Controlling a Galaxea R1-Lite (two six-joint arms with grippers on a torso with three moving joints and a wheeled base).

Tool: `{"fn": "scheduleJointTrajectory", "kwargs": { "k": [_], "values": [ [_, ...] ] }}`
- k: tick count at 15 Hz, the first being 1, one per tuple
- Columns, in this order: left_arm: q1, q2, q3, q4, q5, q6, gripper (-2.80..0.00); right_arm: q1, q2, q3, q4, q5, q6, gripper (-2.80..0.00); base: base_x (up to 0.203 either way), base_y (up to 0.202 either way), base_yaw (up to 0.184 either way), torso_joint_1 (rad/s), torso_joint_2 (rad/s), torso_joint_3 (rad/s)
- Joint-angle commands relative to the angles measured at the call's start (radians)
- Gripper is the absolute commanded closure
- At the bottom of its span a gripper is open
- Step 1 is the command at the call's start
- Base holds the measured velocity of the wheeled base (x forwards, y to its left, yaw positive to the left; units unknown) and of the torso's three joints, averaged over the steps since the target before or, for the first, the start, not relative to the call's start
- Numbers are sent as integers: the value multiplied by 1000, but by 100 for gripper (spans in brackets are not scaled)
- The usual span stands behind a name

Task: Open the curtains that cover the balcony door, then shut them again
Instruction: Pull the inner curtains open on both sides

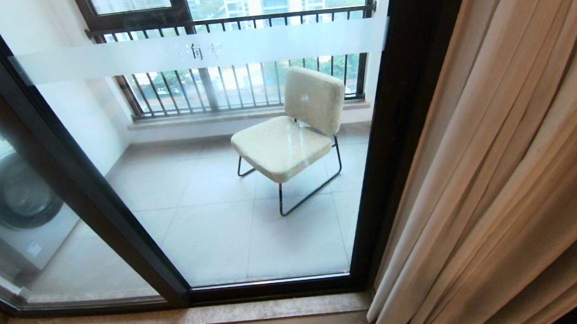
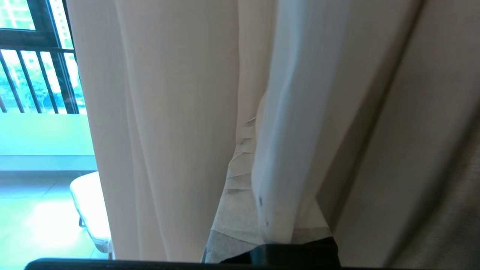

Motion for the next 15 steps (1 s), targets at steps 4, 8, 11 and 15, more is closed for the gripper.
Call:
{"fn": "scheduleJointTrajectory", "kwargs": {
  "k": [4, 8, 11, 15],
  "values": [
    [0, 0, 0, -1, 0, 0, 0, 0, 1, 0, -3, 1, -1, -280, 0, 0, 0, 0, 0, 0],
    [0, 0, 0, -1, 0, 0, 0, 0, -28, 3, 2, 1, -1, -280, 0, 0, 0, 0, 0, 0],
    [0, 0, 0, -1, 0, 0, 0, 0, -82, 29, 12, 1, -1, -280, 0, 0, 0, 0, 0, 0],
    [0, 0, 0, -1, 0, 0, 0, 0, -215, 148, 26, 2, -30, -280, 0, 0, 0, 0, 0, 0]
  ]
}}
